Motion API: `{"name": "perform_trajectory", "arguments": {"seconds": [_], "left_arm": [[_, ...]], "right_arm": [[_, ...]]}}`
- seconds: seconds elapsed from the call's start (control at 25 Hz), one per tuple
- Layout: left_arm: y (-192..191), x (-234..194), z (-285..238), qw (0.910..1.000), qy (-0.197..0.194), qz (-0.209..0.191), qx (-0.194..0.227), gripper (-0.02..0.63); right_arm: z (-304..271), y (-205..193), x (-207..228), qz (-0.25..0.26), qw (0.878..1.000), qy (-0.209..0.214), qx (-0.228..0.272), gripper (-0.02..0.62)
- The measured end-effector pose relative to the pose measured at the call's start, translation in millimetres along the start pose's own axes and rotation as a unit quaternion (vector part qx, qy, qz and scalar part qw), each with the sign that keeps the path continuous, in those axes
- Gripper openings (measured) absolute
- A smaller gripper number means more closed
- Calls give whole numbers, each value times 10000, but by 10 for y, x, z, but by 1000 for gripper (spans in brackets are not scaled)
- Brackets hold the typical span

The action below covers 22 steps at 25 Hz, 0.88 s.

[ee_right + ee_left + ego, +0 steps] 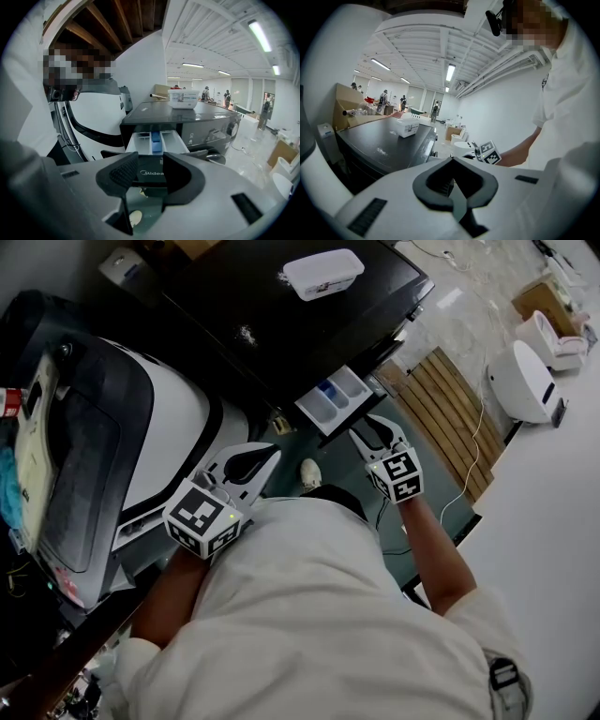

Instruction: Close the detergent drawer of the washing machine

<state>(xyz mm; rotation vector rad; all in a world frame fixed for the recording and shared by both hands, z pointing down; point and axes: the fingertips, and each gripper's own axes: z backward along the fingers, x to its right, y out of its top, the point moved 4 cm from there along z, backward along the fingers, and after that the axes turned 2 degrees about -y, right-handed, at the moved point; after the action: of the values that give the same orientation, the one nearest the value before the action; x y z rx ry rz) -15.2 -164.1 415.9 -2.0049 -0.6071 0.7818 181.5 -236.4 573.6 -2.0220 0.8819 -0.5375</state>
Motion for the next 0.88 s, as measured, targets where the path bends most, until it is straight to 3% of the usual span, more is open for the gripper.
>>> {"name": "perform_trajectory", "arguments": {"seconds": [0.88], "left_arm": [[0, -83, 136, 9992, 353, 127, 111, -3]], "right_arm": [[-277, 188, 36, 170, 9998, 121, 47, 149]]}}
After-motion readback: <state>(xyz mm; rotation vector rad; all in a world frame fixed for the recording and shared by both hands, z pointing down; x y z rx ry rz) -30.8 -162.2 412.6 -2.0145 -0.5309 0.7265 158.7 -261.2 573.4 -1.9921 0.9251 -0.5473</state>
